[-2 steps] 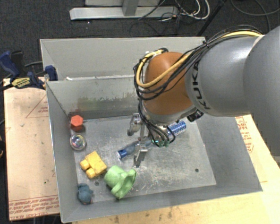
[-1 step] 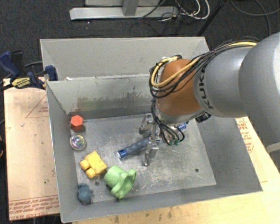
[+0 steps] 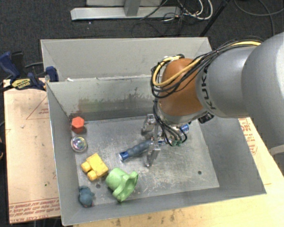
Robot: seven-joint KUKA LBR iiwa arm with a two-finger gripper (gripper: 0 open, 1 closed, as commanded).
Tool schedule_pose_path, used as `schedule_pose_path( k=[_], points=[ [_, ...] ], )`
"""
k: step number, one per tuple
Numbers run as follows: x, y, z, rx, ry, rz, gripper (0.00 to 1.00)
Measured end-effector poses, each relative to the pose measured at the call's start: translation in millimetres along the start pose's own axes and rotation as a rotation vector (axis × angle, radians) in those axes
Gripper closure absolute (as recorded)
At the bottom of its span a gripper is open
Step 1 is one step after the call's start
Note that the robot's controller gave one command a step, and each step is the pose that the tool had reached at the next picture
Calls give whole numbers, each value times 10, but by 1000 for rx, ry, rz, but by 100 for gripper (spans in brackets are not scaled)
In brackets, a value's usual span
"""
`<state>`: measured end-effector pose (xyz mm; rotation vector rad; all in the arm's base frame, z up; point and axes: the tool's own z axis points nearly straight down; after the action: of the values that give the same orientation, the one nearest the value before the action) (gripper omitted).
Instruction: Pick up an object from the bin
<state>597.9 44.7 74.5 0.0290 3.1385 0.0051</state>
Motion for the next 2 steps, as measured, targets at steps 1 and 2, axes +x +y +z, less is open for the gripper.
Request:
schedule_pose_path(
  k=[1,2],
  points=[
    [-13,10,-20,1,0,0,0],
    [-23,16,-31,1,0,2,0]
  ],
)
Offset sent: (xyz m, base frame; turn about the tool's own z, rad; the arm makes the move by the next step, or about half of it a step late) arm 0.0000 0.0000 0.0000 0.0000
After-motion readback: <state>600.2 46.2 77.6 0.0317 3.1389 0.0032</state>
